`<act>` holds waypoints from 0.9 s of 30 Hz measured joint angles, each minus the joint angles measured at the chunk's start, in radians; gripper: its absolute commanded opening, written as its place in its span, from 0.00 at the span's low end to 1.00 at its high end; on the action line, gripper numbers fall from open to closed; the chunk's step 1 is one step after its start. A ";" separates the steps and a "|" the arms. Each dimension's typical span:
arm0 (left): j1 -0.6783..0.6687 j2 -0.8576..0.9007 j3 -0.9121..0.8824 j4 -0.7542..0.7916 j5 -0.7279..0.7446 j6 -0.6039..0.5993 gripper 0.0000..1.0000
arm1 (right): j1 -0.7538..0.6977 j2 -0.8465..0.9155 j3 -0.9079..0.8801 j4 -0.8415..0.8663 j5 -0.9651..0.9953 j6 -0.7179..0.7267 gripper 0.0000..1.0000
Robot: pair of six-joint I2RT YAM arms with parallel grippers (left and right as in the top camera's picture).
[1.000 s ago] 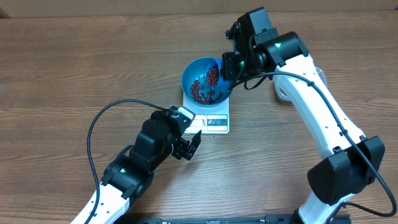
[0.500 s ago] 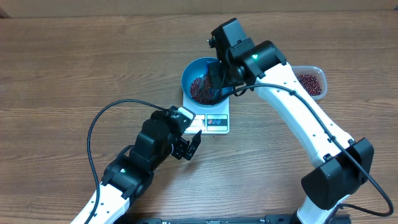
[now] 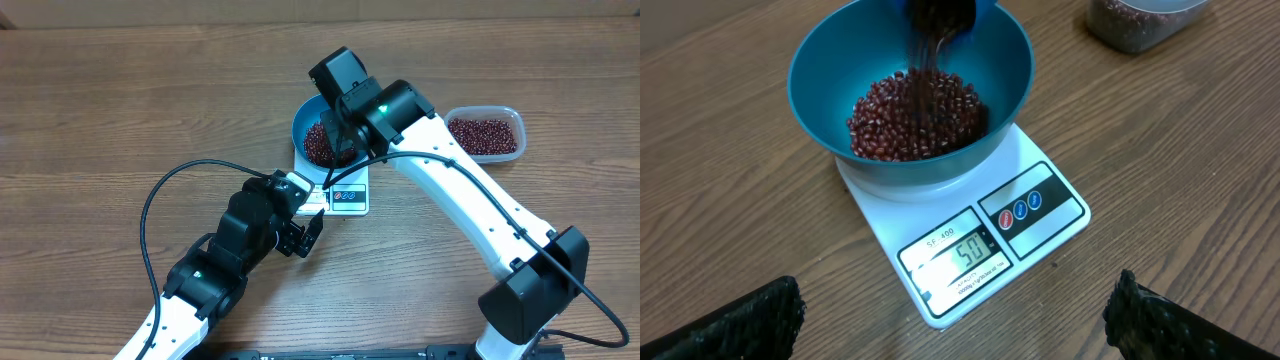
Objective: Scoop item into bowl and weigh 150g on scale
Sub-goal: 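Tilt the scoop with the right gripper to pour beans into the bowl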
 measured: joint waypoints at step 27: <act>0.000 0.000 0.000 0.000 0.000 0.000 1.00 | 0.071 0.000 0.000 0.004 0.137 -0.005 0.04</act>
